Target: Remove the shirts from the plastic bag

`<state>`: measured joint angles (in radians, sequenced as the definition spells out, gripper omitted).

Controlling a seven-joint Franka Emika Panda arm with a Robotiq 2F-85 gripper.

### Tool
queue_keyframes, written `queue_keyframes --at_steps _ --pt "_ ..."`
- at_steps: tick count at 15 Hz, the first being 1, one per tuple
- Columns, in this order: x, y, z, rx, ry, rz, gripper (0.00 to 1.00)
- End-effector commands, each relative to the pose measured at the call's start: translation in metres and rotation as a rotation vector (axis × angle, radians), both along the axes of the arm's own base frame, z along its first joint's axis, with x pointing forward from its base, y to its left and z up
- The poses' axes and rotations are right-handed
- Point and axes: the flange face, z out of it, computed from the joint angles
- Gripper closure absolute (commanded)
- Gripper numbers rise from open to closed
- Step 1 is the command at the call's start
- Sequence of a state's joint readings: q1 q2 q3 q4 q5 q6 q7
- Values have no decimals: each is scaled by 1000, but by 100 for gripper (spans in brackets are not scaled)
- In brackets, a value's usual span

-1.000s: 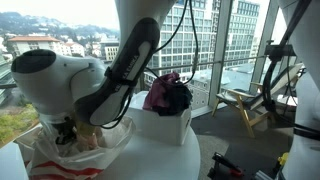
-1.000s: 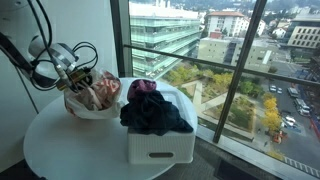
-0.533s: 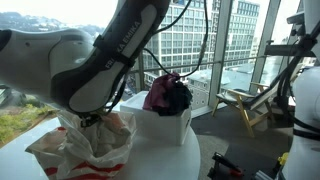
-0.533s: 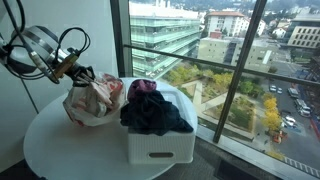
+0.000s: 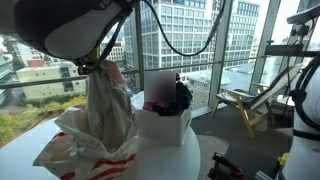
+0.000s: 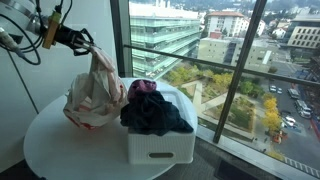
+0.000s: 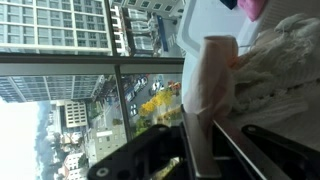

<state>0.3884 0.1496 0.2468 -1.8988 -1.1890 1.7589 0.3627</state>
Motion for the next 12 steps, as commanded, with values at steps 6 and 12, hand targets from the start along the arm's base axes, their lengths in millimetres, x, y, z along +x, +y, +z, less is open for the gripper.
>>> queue_keyframes --at_steps 6,12 --pt "-3 -102 213 98 -387 -223 97" --pt "-6 -234 242 180 -606 -465 97"
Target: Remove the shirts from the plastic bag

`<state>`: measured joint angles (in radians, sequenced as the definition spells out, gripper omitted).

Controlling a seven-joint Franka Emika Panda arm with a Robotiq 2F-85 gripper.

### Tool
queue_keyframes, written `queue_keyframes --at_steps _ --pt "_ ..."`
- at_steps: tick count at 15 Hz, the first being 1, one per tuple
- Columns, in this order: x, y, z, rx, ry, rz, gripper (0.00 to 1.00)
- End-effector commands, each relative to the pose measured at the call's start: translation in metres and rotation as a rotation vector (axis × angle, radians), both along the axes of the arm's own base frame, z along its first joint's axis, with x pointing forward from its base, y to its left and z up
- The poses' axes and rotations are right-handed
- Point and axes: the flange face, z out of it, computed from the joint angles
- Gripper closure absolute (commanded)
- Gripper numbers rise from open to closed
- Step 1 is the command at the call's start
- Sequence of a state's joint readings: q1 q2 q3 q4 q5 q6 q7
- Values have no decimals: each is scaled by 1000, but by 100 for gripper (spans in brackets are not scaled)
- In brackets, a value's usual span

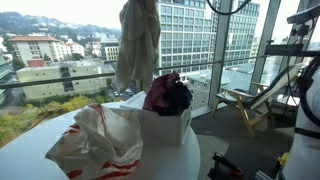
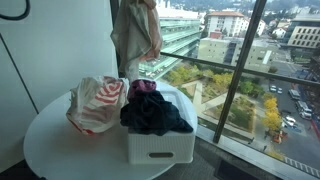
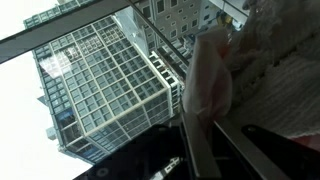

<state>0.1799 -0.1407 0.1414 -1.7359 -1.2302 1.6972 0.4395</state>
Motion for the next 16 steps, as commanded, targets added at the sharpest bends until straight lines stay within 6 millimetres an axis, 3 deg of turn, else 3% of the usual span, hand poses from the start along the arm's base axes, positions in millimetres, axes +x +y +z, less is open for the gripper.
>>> queue_keyframes --at_steps 1,3,5,11,12,13,16 --pt "-7 -59 -17 77 -152 -118 97" --pt "-13 -78 -56 181 -195 -117 97" --pt "-17 -83 -107 298 -215 -80 97" --pt "-52 -85 -281 626 -105 -57 97" --pt "-57 -83 -295 659 -92 -44 97" --pt "-59 -80 -296 649 -102 -26 71" --pt "-64 -62 -257 629 -153 51 49"
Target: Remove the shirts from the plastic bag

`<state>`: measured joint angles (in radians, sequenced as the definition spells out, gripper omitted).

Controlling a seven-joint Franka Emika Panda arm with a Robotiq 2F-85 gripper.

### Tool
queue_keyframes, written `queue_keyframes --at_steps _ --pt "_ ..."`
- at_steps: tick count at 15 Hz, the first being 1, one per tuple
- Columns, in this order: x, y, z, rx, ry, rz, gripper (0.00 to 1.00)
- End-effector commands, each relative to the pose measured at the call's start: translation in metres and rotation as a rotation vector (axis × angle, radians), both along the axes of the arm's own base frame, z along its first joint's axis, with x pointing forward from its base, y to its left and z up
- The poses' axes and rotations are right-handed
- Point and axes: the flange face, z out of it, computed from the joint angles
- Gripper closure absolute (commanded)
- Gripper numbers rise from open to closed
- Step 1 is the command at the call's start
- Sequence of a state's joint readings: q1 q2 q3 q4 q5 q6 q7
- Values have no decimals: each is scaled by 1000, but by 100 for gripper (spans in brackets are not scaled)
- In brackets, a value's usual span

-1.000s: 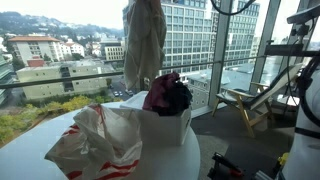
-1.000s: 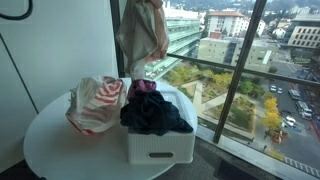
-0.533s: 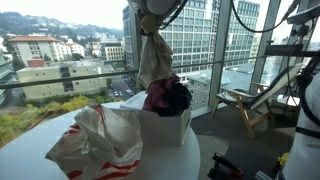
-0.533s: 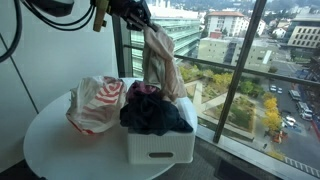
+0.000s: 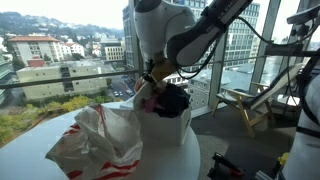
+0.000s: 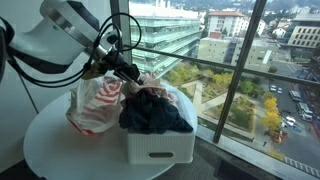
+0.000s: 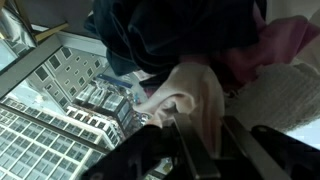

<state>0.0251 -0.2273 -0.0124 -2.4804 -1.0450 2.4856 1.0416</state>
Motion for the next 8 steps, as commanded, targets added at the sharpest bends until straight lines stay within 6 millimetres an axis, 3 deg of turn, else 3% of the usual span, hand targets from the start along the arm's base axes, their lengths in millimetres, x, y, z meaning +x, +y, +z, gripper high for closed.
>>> queue_keyframes --at_steps 1,5,7,8 --pt "-11 23 65 -29 -137 72 42" --pt "-23 62 148 15 -192 88 12" --pt "-29 83 161 133 -90 168 0" --pt "-36 95 170 163 -47 193 0"
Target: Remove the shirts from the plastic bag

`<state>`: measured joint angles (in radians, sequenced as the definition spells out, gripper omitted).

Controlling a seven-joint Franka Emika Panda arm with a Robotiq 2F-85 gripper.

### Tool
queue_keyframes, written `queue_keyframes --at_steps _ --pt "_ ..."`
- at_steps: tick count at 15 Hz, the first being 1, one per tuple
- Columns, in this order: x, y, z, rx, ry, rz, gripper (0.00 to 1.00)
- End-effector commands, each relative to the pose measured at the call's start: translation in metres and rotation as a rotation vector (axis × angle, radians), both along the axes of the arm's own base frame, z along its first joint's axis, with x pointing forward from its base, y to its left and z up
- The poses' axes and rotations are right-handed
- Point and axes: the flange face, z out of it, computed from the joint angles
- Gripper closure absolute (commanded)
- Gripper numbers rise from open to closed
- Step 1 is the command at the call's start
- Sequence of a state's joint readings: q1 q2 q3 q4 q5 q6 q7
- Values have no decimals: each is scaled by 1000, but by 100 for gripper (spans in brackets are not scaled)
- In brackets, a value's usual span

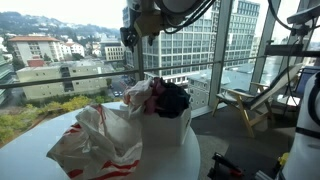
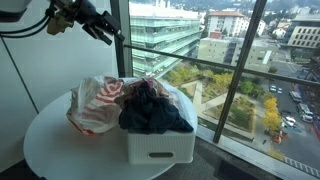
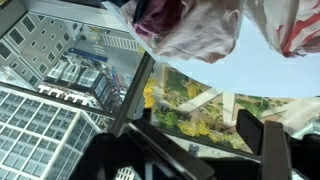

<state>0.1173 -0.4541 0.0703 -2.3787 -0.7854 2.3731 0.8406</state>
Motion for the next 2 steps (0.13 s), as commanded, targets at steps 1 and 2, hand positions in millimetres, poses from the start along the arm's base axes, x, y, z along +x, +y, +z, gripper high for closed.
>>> queue_keyframes --at_steps 1,2 --pt "-18 36 25 114 149 125 0" --pt "-24 44 23 142 209 151 0"
